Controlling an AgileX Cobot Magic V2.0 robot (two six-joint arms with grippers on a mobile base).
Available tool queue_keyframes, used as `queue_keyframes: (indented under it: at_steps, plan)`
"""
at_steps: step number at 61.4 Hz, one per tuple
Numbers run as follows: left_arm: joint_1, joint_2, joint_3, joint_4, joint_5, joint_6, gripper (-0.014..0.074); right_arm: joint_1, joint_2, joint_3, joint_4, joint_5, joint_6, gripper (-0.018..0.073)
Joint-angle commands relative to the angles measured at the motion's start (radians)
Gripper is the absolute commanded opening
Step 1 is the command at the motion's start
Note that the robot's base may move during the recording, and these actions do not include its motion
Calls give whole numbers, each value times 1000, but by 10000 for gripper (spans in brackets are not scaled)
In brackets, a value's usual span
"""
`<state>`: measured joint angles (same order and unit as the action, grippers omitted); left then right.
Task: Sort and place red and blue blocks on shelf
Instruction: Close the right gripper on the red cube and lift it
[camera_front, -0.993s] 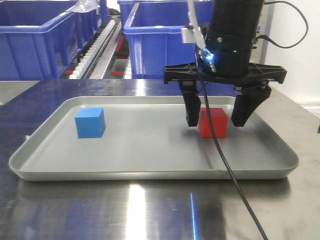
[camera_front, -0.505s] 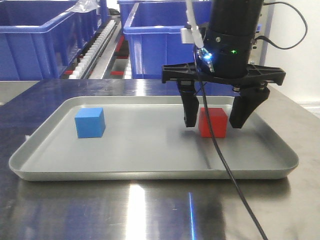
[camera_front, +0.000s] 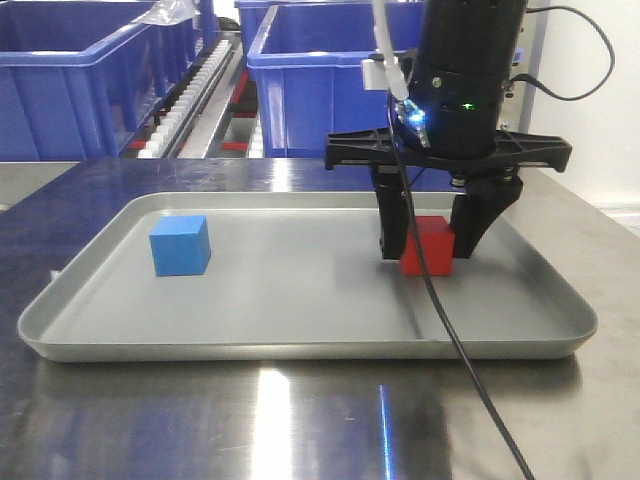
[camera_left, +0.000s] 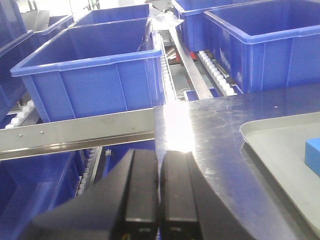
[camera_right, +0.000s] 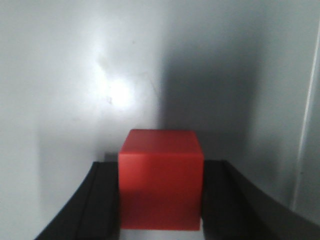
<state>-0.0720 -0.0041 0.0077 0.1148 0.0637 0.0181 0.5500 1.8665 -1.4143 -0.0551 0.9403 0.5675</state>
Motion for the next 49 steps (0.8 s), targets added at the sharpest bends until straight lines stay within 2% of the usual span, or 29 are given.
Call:
queue_keyframes:
  at_steps: [1, 12, 21, 38, 49]
  plan:
    - [-5, -16, 26, -4, -87, -4, 124, -7, -59, -34, -22, -4, -1, 25]
    - [-5, -16, 26, -4, -87, -4, 124, -7, -116, -34, -23, -21, -3, 25]
    - [-5, -16, 26, -4, -87, -4, 124, -11, -183, -34, -56, -22, -63, 57]
    - [-5, -16, 26, -4, -87, -4, 124, -64, -328, 44, -62, -137, -311, 57]
    - [-5, -16, 26, -4, -87, -4, 124, -120, -420, 153, 24, -241, -432, 57]
